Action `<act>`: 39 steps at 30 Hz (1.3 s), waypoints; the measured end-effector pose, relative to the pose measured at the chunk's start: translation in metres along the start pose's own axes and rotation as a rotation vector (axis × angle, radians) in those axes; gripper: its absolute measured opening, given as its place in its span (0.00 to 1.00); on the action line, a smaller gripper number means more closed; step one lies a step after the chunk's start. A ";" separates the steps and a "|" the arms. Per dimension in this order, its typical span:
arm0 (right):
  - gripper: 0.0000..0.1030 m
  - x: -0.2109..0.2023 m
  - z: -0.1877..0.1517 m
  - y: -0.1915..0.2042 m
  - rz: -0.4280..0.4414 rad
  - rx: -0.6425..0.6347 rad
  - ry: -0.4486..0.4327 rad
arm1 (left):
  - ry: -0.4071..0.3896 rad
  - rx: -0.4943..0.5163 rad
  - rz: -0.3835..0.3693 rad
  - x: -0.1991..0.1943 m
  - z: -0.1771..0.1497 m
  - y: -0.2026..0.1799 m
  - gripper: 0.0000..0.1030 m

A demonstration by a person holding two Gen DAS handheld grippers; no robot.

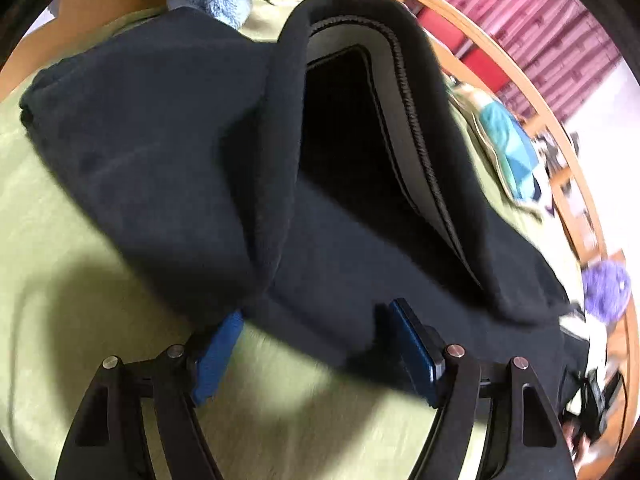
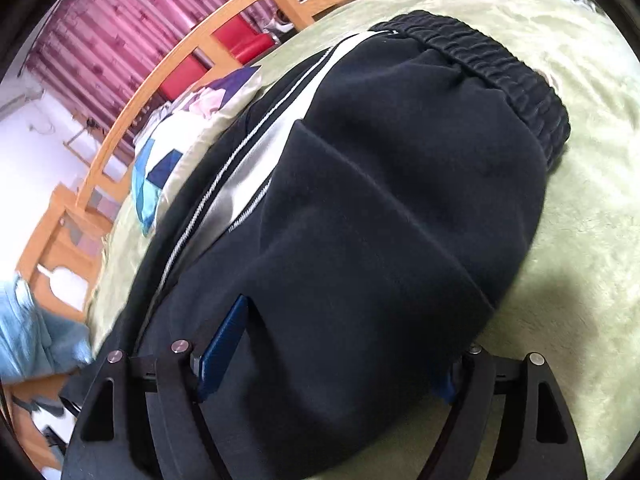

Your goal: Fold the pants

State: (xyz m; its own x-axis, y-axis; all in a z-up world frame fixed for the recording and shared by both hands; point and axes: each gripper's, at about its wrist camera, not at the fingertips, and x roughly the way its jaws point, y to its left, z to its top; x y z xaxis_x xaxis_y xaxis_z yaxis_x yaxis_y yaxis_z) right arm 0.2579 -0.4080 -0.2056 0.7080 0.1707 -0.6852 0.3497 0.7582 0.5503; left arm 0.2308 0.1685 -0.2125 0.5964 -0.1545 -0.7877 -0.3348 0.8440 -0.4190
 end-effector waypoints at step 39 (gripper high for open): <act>0.52 -0.289 -0.144 -0.150 -0.243 -0.072 -0.018 | 0.135 0.310 0.024 -0.194 -0.181 0.000 0.28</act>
State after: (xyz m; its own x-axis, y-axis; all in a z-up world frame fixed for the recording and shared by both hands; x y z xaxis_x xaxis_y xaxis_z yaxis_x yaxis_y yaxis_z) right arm -0.0876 -0.4807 -0.1588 0.6196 -0.0329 -0.7842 0.4667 0.8188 0.3344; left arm -0.0171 0.1060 -0.1411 0.4825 -0.1820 -0.8568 -0.0976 0.9609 -0.2591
